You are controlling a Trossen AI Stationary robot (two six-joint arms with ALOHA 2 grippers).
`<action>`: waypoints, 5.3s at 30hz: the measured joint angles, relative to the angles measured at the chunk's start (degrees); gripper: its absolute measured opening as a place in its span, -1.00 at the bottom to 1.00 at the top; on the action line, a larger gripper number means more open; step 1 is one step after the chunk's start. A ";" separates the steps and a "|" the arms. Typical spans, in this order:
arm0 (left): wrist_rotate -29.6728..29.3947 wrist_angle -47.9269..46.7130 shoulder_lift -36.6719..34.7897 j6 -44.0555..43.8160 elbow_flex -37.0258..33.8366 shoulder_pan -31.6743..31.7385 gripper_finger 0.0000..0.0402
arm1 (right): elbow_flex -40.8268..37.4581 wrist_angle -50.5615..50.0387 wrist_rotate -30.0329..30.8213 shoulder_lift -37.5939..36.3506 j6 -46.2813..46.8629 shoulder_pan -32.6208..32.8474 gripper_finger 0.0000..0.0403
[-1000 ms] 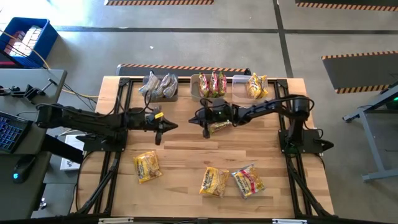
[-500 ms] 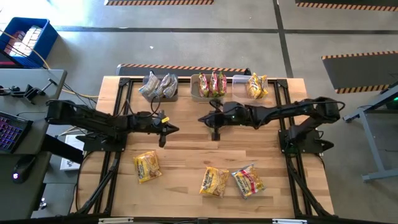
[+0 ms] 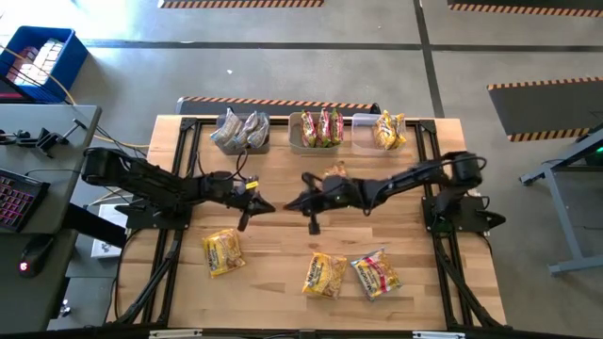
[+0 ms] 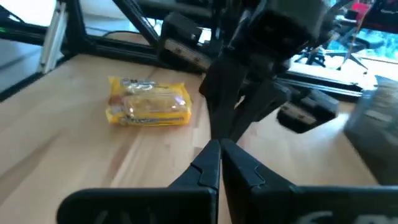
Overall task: Sort Maruchan noodles
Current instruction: Put the left yellow noodle pack into the transparent bin
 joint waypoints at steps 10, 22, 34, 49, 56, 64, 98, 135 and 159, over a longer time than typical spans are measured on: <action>0.04 -28.71 -12.49 -4.21 1.10 -2.90 -0.64 | 0.00 8.24 0.04 8.80 5.91 1.30 -1.00; 4.10 -86.36 -23.67 -21.93 15.88 -18.25 -0.41 | 0.00 5.17 0.53 9.13 6.25 1.60 -1.00; 5.78 -79.39 -19.17 -49.43 13.74 -42.10 -0.88 | 0.00 3.01 0.66 9.13 6.48 1.16 -1.00; -12.94 -51.80 -2.57 -34.28 10.62 -37.41 -1.00 | 0.00 1.79 1.79 8.98 6.42 1.16 -1.00; -22.78 -39.02 0.13 -15.95 10.72 -22.74 -1.00 | -0.02 -1.97 2.14 5.66 5.53 1.16 -1.00; -13.84 -56.07 -2.03 -0.72 20.62 -11.67 -0.87 | 0.00 -11.12 5.28 0.67 4.74 1.86 -1.00; -13.88 -75.17 11.72 9.82 28.69 -12.01 -0.94 | 0.00 -16.96 12.17 0.19 3.24 4.97 -1.00; -31.90 -10.72 6.60 -11.83 21.90 7.10 -1.00 | 9.54 -32.23 30.69 -5.16 42.46 -0.75 0.53; -23.63 -5.81 6.59 -8.58 21.90 7.94 -1.00 | 9.43 -29.19 30.00 -2.03 45.63 -6.48 0.55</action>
